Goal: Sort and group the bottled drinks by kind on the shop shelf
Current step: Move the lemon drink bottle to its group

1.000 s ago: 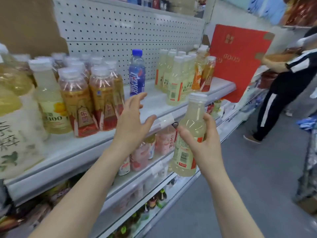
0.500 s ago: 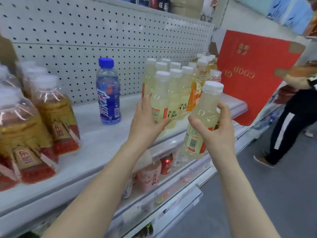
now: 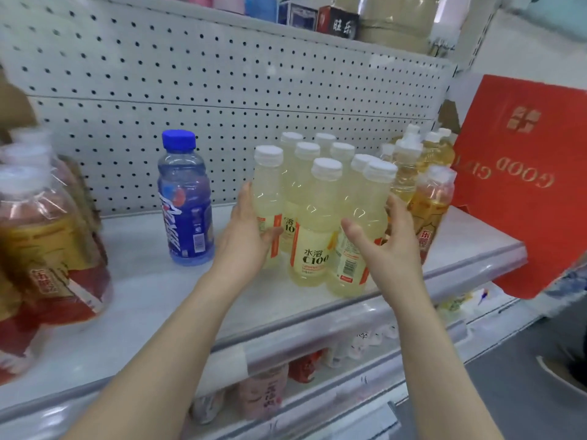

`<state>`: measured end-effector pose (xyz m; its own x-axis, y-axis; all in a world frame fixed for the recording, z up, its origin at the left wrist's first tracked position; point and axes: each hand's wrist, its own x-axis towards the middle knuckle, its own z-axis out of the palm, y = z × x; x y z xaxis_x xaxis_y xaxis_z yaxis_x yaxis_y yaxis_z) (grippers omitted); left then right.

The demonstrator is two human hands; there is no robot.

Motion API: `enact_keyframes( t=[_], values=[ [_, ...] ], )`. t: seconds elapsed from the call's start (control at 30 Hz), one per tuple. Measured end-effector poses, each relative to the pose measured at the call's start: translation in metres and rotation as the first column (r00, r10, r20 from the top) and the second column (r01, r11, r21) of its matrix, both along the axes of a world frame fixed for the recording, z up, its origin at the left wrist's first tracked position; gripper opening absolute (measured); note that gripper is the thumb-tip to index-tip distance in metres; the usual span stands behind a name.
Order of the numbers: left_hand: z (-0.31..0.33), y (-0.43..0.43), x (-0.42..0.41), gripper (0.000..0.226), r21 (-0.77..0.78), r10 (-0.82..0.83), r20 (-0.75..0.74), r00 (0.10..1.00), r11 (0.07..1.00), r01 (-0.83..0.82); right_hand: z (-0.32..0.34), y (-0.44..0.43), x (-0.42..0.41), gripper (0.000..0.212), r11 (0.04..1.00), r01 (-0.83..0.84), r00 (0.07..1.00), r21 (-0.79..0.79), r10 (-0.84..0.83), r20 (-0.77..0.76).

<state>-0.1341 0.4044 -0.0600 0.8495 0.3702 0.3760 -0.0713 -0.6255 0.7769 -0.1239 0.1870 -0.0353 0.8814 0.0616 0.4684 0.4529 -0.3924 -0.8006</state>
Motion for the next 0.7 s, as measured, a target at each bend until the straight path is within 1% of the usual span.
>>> enact_keyframes(
  t=[0.07, 0.1, 0.17, 0.23, 0.27, 0.37, 0.4, 0.43, 0.47, 0.5, 0.53, 0.57, 0.6, 0.63, 0.67, 0.7],
  values=[
    [0.001, -0.006, 0.005, 0.084, -0.056, -0.013, -0.001, 1.0, 0.998, 0.013, -0.003, -0.003, 0.008, 0.074, 0.998, -0.061, 0.998, -0.033, 0.061, -0.016],
    [0.002, -0.011, 0.005, 0.079, -0.092, -0.035, 0.013, 0.999, 0.995, 0.036, -0.005, -0.005, 0.011, 0.079, 0.995, -0.089, 0.996, -0.045, 0.088, -0.022],
    [0.005, -0.019, 0.003, 0.063, -0.182, -0.064, 0.041, 0.997, 0.981, 0.071, -0.011, -0.009, 0.018, 0.077, 0.989, -0.136, 0.991, -0.058, 0.136, -0.014],
    [0.008, -0.03, -0.001, 0.047, -0.267, -0.016, 0.066, 0.998, 0.963, 0.033, -0.014, -0.013, 0.025, 0.073, 0.984, -0.162, 0.987, -0.078, 0.163, 0.007],
    [0.008, -0.034, -0.001, 0.047, -0.275, 0.034, 0.075, 0.997, 0.961, -0.012, -0.013, -0.015, 0.028, 0.074, 0.98, -0.175, 0.984, -0.091, 0.177, 0.011],
    [0.007, -0.051, -0.009, 0.06, -0.218, 0.195, 0.097, 0.976, 0.961, -0.171, -0.014, -0.023, 0.033, 0.076, 0.959, -0.252, 0.966, -0.128, 0.256, 0.017],
    [0.007, -0.06, -0.014, 0.06, -0.191, 0.232, 0.138, 0.963, 0.96, -0.204, -0.014, -0.029, 0.035, 0.074, 0.959, -0.265, 0.962, -0.102, 0.27, 0.034],
    [0.008, -0.071, -0.02, 0.057, -0.154, 0.272, 0.192, 0.943, 0.957, -0.245, -0.014, -0.039, 0.037, 0.07, 0.968, -0.246, 0.965, -0.04, 0.249, 0.081],
    [0.007, -0.083, -0.026, 0.053, -0.111, 0.317, 0.265, 0.911, 0.948, -0.298, -0.014, -0.051, 0.042, 0.065, 0.979, -0.195, 0.97, 0.051, 0.185, 0.158],
    [0.008, -0.096, -0.033, 0.048, -0.074, 0.345, 0.35, 0.871, 0.937, -0.341, -0.014, -0.065, 0.048, 0.06, 0.98, -0.123, 0.968, 0.155, 0.084, 0.236],
    [0.011, -0.113, -0.039, 0.045, -0.052, 0.351, 0.437, 0.828, 0.929, -0.367, -0.016, -0.081, 0.058, 0.058, 0.966, -0.038, 0.96, 0.255, -0.035, 0.278],
    [0.013, -0.13, -0.043, 0.043, -0.033, 0.335, 0.511, 0.792, 0.928, -0.371, -0.018, -0.096, 0.069, 0.06, 0.946, 0.039, 0.956, 0.323, -0.13, 0.264],
    [0.014, -0.147, -0.044, 0.041, 0.0, 0.294, 0.569, 0.768, 0.934, -0.357, -0.022, -0.108, 0.084, 0.066, 0.936, 0.097, 0.963, 0.338, -0.174, 0.206],
    [0.015, -0.165, -0.042, 0.042, 0.042, 0.24, 0.605, 0.759, 0.943, -0.331, -0.025, -0.116, 0.098, 0.074, 0.947, 0.111, 0.98, 0.302, -0.154, 0.122],
    [0.017, -0.18, -0.036, 0.043, 0.082, 0.186, 0.622, 0.761, 0.95, -0.3, -0.029, -0.122, 0.11, 0.082, 0.967, 0.074, 0.995, 0.243, -0.086, 0.041],
    [0.018, -0.195, -0.029, 0.046, 0.121, 0.134, 0.618, 0.775, 0.957, -0.263, -0.034, -0.125, 0.12, 0.086, 0.984, -0.003, 0.999, 0.177, 0.009, -0.031]
  ],
)
